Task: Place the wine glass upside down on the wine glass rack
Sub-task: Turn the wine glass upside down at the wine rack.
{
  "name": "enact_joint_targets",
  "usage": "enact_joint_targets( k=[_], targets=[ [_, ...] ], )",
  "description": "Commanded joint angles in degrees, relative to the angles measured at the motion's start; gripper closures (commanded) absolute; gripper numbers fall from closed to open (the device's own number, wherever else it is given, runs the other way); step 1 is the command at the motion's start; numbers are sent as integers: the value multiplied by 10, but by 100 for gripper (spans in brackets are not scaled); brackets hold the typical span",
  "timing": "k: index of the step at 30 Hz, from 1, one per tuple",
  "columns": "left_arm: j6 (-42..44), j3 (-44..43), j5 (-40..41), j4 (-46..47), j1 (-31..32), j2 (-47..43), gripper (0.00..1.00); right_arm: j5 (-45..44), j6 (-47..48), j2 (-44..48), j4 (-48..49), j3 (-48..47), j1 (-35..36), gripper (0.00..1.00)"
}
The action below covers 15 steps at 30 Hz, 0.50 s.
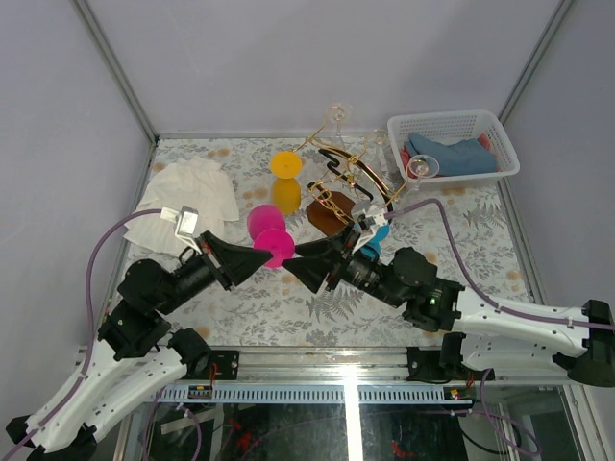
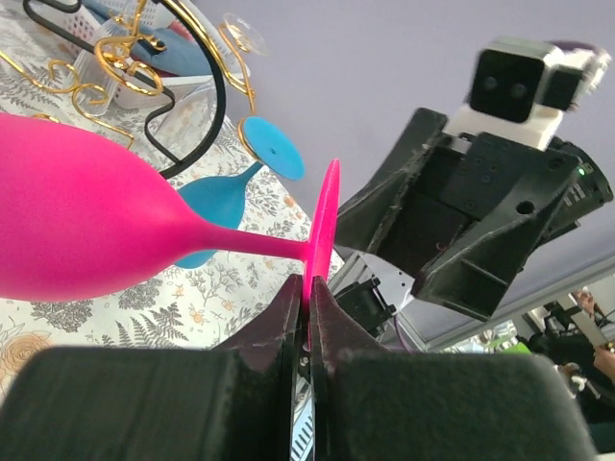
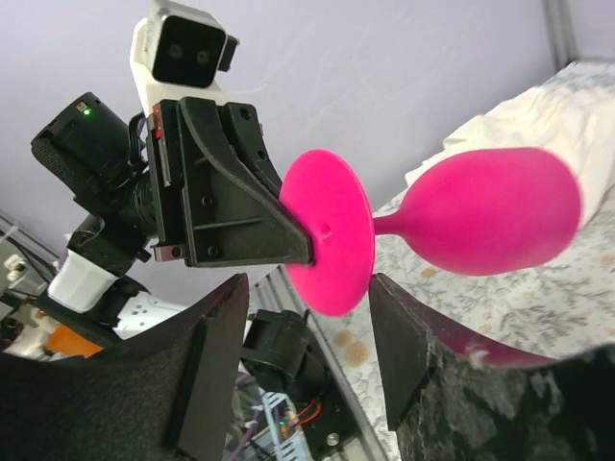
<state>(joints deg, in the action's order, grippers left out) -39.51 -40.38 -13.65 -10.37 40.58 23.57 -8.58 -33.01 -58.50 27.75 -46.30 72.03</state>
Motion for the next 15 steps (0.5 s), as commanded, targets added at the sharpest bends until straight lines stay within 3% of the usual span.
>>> enact_joint_targets(
  k=[1,8,15],
  targets=[
    [-36,-18,52,-18,1,6,100,-30,114,51,17,17,5,40],
    [-121,-17,104,-45,1,14,100,1,432,83,139,107,5,41],
    [-172,-15,137,-56,1,27,100,68,716,58,155,109,5,44]
  ],
)
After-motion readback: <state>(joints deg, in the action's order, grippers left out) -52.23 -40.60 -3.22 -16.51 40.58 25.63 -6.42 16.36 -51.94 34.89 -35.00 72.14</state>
